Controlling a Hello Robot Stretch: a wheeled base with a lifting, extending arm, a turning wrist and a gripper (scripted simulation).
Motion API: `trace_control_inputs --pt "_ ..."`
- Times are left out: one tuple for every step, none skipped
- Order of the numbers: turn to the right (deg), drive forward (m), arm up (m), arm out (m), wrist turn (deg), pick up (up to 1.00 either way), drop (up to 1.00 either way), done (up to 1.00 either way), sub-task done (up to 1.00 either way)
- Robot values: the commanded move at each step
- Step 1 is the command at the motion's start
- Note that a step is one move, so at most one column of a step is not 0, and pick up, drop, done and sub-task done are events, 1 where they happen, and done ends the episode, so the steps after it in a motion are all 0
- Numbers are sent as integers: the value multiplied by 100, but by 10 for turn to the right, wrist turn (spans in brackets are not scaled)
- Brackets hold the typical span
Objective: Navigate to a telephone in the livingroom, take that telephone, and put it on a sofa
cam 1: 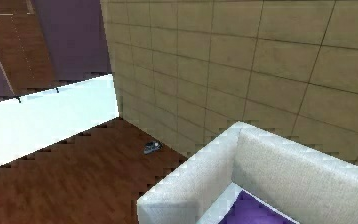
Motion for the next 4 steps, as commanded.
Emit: trace_control_inputs --pt "0 0 -32 0 0 0 0 0 0" --pt "0 0 0 0 0 0 100 0 0" --pt "0 0 10 0 0 0 0 0 0" --pt "0 0 0 -8 0 0 0 0 0"
